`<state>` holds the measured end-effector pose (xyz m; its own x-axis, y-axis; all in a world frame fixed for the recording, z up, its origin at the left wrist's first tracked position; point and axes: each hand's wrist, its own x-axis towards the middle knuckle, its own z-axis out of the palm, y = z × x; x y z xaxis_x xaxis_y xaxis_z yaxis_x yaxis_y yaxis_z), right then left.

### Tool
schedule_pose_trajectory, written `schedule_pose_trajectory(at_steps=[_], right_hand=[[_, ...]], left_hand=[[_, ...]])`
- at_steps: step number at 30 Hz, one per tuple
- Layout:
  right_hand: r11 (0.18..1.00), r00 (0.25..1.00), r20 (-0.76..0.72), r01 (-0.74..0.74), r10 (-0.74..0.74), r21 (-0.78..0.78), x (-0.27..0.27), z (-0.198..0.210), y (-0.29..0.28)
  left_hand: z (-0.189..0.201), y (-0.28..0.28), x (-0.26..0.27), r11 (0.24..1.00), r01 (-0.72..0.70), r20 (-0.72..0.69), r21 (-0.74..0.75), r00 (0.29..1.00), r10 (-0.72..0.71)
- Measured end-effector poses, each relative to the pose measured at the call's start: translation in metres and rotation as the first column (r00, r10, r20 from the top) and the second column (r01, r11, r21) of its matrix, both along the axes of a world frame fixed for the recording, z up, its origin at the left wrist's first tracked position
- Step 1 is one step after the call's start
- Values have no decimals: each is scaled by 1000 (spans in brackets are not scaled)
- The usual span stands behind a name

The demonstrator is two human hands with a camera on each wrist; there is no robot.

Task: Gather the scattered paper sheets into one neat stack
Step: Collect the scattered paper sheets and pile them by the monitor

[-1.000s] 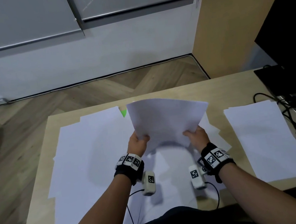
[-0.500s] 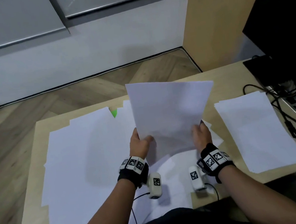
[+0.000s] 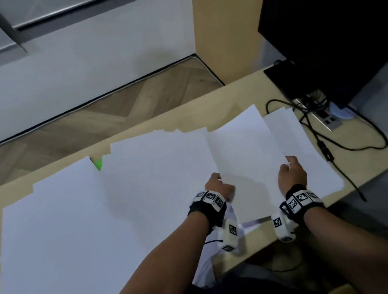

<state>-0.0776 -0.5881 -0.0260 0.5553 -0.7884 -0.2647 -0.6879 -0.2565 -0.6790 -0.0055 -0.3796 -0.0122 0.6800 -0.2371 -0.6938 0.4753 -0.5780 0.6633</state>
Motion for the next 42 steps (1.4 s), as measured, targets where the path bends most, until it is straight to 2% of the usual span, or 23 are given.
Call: schedule_pose_trajectory(at_steps=[2,5,10,14,16,19,21,25,28,31,34,37,40,42], right_hand=[[998,997,-75,18,-23,-60,-5,-1,-31],[989,982,-179,29,-56,-148,-10,-4,-67],[978,977,-185,68,-105,-196,-11,-13,-101],[975,981,-158,83,-116,-205,-11,-20,-111],[975,980,-153,92,-124,-203,-10,-22,-112],[954,983,-144,69,-116,-292,-8,-26,-110],[946,991,-121,12,-54,-325,-4,-28,-103],[955,994,-34,-109,104,-277,16,-36,-69],[952,975,22,-209,220,-224,35,-36,-30],[930,931,64,-350,359,-114,50,-36,14],[868,867,56,-496,496,-11,61,-35,53],[816,813,-65,-573,578,83,71,-35,78],[795,775,-182,-603,605,71,78,-30,92],[778,748,-235,-626,621,62,82,-22,101]], left_hand=[[0,-31,-1,1000,12,26,18,1000,-12],[-5,-72,-4,991,123,30,51,992,-124],[-15,-114,-15,976,211,45,49,976,-213],[-17,-121,-18,941,336,48,29,940,-337],[-15,-121,-18,925,371,86,80,922,-377],[-16,-117,-15,877,442,122,190,875,-468],[-19,-108,-11,881,410,137,238,883,-448],[-18,-71,1,956,201,229,212,941,-248],[-18,-17,15,966,78,318,247,935,-156],[-19,50,24,940,-55,397,337,914,-89],[-20,120,22,832,-130,453,539,878,-156],[-21,179,10,708,-151,371,690,914,-166],[-26,219,-7,691,-84,211,718,972,-101],[-27,231,-19,692,-15,127,722,986,-111]])
